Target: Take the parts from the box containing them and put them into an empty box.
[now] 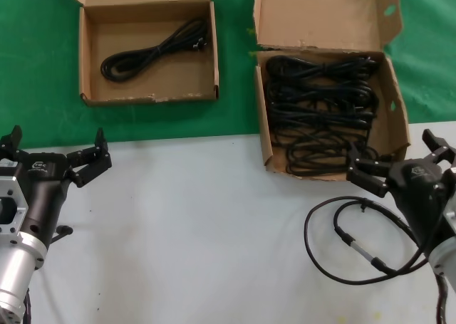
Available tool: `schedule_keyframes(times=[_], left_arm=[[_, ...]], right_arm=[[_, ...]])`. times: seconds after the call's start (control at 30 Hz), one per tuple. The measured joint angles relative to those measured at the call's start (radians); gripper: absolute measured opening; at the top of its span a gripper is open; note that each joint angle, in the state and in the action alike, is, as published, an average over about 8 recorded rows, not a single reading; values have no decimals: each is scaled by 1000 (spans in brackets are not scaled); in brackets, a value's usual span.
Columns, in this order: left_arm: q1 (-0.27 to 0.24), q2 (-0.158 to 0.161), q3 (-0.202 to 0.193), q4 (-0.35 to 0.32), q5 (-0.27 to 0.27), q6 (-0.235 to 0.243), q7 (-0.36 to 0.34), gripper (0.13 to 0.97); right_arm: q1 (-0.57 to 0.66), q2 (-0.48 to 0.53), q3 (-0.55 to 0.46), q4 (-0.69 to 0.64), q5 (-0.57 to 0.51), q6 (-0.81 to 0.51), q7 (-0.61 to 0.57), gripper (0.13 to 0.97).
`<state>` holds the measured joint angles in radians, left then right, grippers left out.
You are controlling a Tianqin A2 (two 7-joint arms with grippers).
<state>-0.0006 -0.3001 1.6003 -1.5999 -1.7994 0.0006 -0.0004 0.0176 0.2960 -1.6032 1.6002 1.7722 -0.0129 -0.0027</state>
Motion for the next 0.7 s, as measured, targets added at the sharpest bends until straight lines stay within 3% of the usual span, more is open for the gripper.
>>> schedule_keyframes(times=[0.7], left_arm=[[0,0,0,0,0,0,0,966]], right_arm=[[0,0,0,0,0,0,0,966]])
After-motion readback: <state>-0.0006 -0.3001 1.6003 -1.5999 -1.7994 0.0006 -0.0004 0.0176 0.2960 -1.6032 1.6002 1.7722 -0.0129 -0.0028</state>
